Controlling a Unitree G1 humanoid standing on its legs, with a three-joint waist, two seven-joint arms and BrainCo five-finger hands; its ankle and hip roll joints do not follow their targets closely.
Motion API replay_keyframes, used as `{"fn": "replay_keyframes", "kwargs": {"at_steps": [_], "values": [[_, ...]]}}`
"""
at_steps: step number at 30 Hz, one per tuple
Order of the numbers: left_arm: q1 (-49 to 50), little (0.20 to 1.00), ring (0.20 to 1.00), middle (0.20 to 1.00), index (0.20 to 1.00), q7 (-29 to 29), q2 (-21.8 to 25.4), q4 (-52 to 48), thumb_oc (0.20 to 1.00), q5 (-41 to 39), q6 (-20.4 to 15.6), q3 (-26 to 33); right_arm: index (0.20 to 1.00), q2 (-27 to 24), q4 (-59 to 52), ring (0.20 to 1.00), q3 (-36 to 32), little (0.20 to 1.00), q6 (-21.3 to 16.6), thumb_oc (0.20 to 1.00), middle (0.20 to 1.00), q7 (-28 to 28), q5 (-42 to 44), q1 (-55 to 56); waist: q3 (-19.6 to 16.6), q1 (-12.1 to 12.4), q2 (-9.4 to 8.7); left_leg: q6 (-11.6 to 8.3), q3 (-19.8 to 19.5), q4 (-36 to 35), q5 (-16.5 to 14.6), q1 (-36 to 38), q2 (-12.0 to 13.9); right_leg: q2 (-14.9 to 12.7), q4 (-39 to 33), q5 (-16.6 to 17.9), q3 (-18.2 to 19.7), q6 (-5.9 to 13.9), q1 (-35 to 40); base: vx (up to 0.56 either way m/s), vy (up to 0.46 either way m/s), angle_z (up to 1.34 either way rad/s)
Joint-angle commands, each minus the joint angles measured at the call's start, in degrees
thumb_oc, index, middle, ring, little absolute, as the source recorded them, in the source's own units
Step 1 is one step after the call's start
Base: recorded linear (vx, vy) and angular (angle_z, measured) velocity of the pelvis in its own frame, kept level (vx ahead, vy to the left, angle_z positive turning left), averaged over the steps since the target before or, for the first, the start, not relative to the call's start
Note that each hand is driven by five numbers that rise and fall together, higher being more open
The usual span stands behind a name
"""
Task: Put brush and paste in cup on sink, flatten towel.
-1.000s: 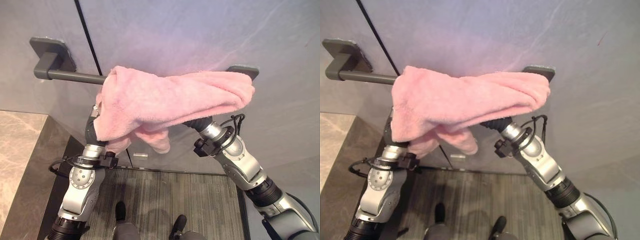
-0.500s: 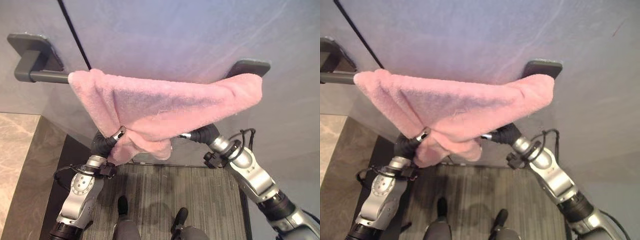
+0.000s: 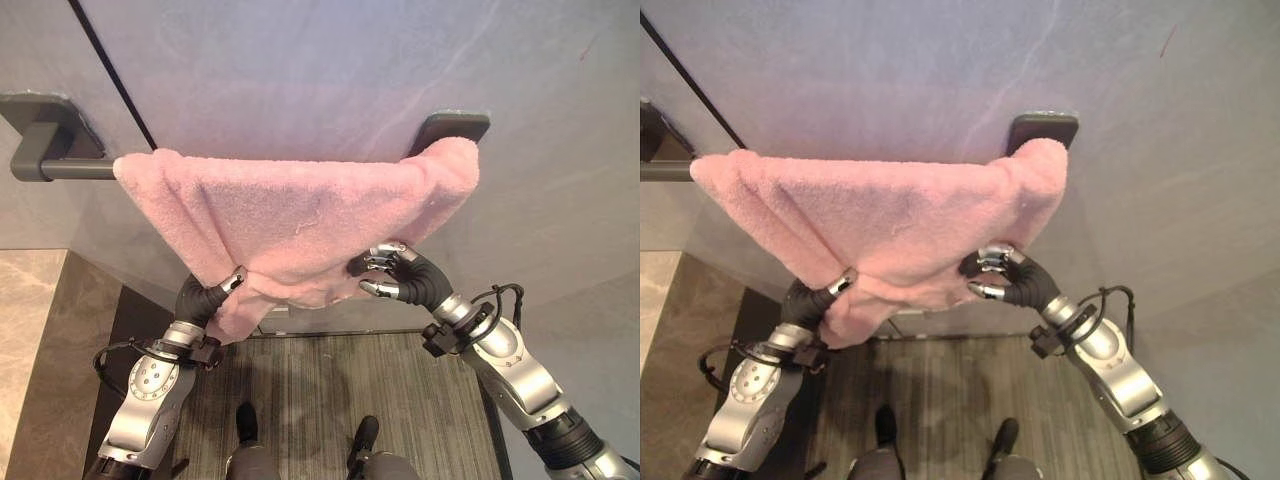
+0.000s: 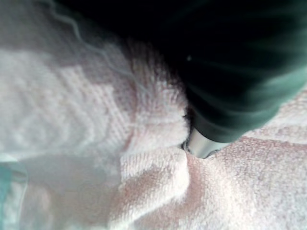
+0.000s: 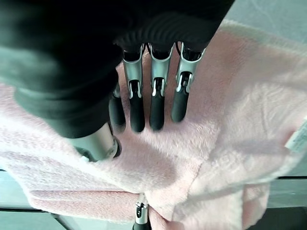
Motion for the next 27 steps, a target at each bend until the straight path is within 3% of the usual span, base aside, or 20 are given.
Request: {"fn": "replay_keyframes", "kwargs": {"at_steps": [1,2,7,9,10,12,13,15,16,23,27], "values": [[4.4,0.605,0.605,0.605,0.605,0.3,2.4,4.5,0.605,3.7,1.1,1.9,1.000,1.2,-1.3,1.000,-2.8,1.000,-2.3,1.000,1.000,-1.1,-3.6,-0.9,-2.6,-0.4,-2.21,1.35,0.2,0.0,0.9,0.5,-0.2,-7.4,0.2,5.5,0.8,6.19,2.0,0.01,-0.012,-0.04],[4.4,0.608,0.608,0.608,0.608,0.3,2.4,4.5,0.608,3.7,1.1,1.9,1.000,1.2,-1.3,1.000,-2.8,1.000,-2.2,1.000,1.000,-1.1,-3.6,-0.8,-2.6,-0.4,-2.21,1.34,0.2,0.0,0.9,0.5,-0.2,-7.4,0.2,5.5,0.8,6.19,2.0,0.00,0.000,0.00],[7.4,0.473,0.473,0.473,0.473,0.6,2.3,5.3,0.473,8.0,2.3,5.4,1.000,1.0,0.8,1.000,-5.8,1.000,-1.8,1.000,1.000,-1.9,-7.3,1.8,-3.6,-0.2,-1.78,1.22,0.3,0.0,0.7,1.6,0.3,-7.1,0.2,4.6,0.4,5.98,3.3,0.01,-0.011,-0.01],[9.1,0.266,0.266,0.266,0.266,0.8,1.0,6.1,0.266,8.2,1.8,7.4,1.000,1.3,0.6,1.000,-7.3,1.000,-2.1,1.000,1.000,-2.1,-7.8,3.5,-4.1,0.0,-1.53,1.11,0.3,0.0,0.7,2.1,0.5,-6.9,0.1,4.0,0.4,5.83,3.9,0.01,-0.012,0.02],[9.4,0.222,0.222,0.222,0.222,1.1,0.3,6.2,0.222,8.1,1.8,7.8,1.000,1.3,0.3,1.000,-7.8,1.000,-2.1,1.000,1.000,-2.0,-7.9,4.2,-4.3,0.0,-1.49,1.09,0.2,0.0,0.6,2.1,0.5,-6.8,0.1,3.9,0.3,5.76,4.1,0.00,0.000,0.00],[10.2,0.216,0.216,0.216,0.216,1.1,-0.8,6.1,0.216,7.8,1.6,8.6,1.000,1.5,0.2,1.000,-8.8,1.000,-2.3,1.000,1.000,-2.0,-8.5,4.9,-4.5,0.1,-1.40,1.00,0.2,0.0,0.6,2.2,0.5,-6.8,-0.1,3.8,0.2,5.74,4.3,0.00,0.000,0.00],[10.5,0.244,0.244,0.244,0.244,1.4,-1.5,6.1,0.244,7.8,1.5,9.0,1.000,1.7,0.1,1.000,-9.1,1.000,-2.6,1.000,1.000,-2.1,-8.6,5.4,-4.5,0.1,-1.40,0.95,0.3,0.0,0.6,2.3,0.6,-6.8,-0.1,3.7,0.0,5.68,4.4,0.00,0.000,0.00],[11.0,0.570,0.570,0.570,0.570,1.4,-2.0,6.5,0.570,8.0,1.5,9.4,1.000,1.6,-0.3,1.000,-10.5,1.000,-2.8,1.000,1.000,-2.5,-8.8,6.2,-4.5,0.1,-1.36,0.95,0.3,0.0,0.7,2.3,0.6,-6.7,-0.1,3.7,-0.1,5.65,4.5,0.00,0.000,0.00],[11.6,1.000,1.000,1.000,1.000,1.1,-1.9,6.2,1.000,9.4,1.8,9.9,1.000,1.5,-0.4,1.000,-11.5,1.000,-2.9,1.000,1.000,-2.5,-8.6,7.2,-4.5,0.1,-1.33,0.98,0.2,0.0,0.7,2.3,0.6,-6.7,-0.1,3.7,-0.2,5.66,4.5,0.00,0.000,0.00],[17.1,1.000,1.000,1.000,1.000,-0.2,0.7,2.0,1.000,20.5,2.0,17.7,1.000,0.2,-2.8,1.000,-23.0,1.000,-4.2,1.000,1.000,-3.3,-13.0,13.7,-4.3,-0.3,-1.30,0.97,0.1,0.0,0.4,1.9,0.5,-6.8,-0.1,3.9,-0.3,6.00,4.3,0.00,0.000,0.00],[20.5,1.000,1.000,1.000,1.000,0.1,4.0,-2.5,1.000,26.3,-1.2,25.4,1.000,-0.4,-5.4,1.000,-30.0,1.000,-5.6,1.000,1.000,-4.8,-17.5,16.4,-4.4,-0.2,-1.20,1.03,0.0,0.0,0.0,1.7,0.3,-7.2,-0.1,4.2,-0.4,6.31,4.1,0.00,0.000,0.00]]}}
